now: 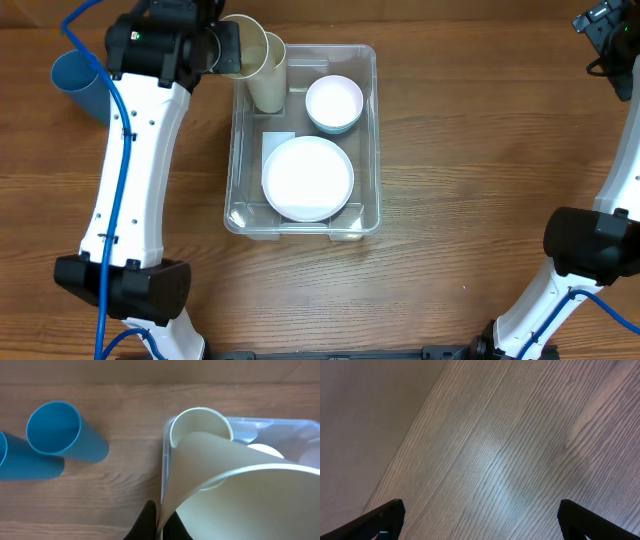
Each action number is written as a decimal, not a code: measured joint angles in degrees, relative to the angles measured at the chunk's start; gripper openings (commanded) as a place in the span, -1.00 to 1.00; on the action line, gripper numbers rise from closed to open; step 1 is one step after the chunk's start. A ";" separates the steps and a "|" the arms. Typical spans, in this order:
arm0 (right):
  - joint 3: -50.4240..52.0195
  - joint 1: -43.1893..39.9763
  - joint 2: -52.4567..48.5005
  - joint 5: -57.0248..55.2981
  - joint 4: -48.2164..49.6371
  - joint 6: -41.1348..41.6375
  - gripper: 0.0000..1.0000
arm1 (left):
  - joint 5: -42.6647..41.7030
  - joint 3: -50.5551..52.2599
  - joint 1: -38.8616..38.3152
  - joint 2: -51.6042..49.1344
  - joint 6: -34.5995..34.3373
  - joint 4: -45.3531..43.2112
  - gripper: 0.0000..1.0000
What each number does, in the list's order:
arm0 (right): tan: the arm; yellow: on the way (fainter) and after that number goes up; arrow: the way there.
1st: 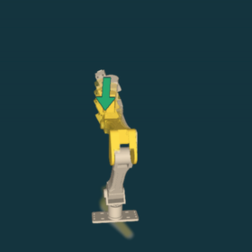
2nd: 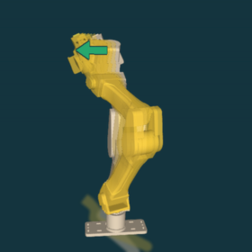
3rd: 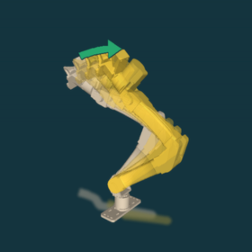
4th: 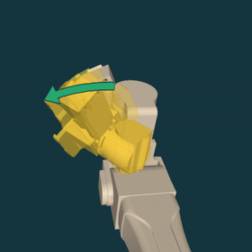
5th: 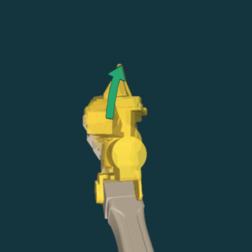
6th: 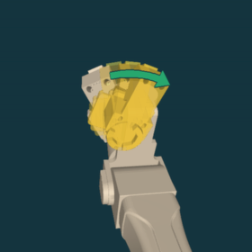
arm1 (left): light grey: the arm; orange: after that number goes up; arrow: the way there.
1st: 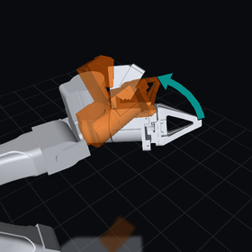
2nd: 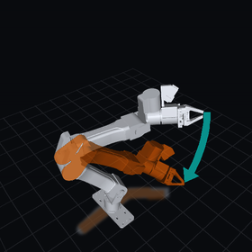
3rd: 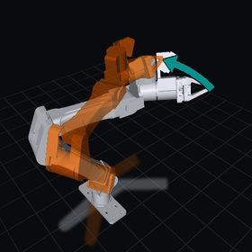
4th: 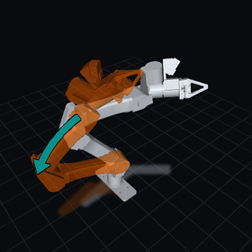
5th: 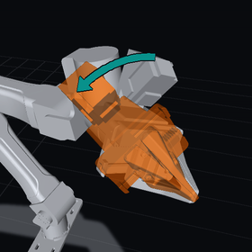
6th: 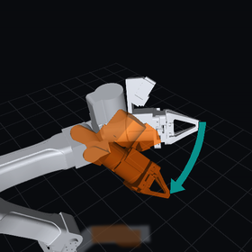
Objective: Pack container
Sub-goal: 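Lift the beige cup and drop it into the first beige cup, then move the left gripper to a teal cup and grasp it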
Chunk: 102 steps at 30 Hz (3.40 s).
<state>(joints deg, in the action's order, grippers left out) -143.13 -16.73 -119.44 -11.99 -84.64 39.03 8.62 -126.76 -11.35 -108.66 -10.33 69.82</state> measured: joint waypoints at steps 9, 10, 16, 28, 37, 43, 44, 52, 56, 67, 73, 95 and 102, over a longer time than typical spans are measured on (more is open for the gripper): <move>0.00 0.00 0.00 0.00 0.02 -0.02 1.00 | 0.00 0.00 -0.07 0.07 0.00 -1.92 -0.92; 0.00 0.00 0.00 0.00 0.04 -0.02 1.00 | 0.00 0.00 -0.07 0.09 0.00 -2.01 -0.92; 0.00 0.00 0.00 -0.02 0.07 0.00 1.00 | 0.00 0.00 -0.07 0.07 0.00 -3.15 -0.92; 0.00 0.00 0.00 0.00 0.02 -0.02 1.00 | -0.33 0.00 -0.04 0.07 0.00 -4.96 -0.92; 0.00 0.00 0.00 0.00 0.02 -0.02 1.00 | -0.33 0.00 -0.07 0.07 0.00 -6.03 -0.92; 0.00 0.00 0.00 0.00 0.04 -0.02 1.00 | -0.33 0.00 -0.07 -1.22 0.00 -6.05 -0.44; 0.00 0.00 0.00 0.00 0.04 -0.02 1.00 | -0.42 0.00 -0.07 -2.03 -0.04 -6.05 -0.19; 0.00 0.00 0.00 0.00 0.04 -0.02 1.00 | -0.44 0.00 -0.07 -4.68 -0.17 -7.43 0.22; 0.00 0.00 0.00 0.00 0.00 -0.04 1.00 | -0.44 0.00 -0.04 -4.68 -0.17 -8.39 0.33; 0.00 0.00 0.00 0.02 0.02 0.00 1.00 | 8.00 -3.91 7.91 -3.52 -6.45 0.48 1.00; 0.00 0.00 0.00 -0.02 0.02 0.00 1.00 | 2.89 -4.26 17.88 -6.91 -6.19 -1.09 0.69; 0.00 0.00 0.00 0.00 0.04 -0.02 1.00 | -13.44 -4.46 20.02 -24.63 3.04 -10.29 -0.92; 0.00 0.00 0.00 0.02 0.04 0.00 1.00 | -20.04 -14.56 18.82 -22.93 1.49 -1.36 -0.92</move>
<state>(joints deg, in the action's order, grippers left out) -143.13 -16.73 -119.44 -11.97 -84.60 39.03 -11.42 -141.32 7.46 -131.59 -8.84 68.47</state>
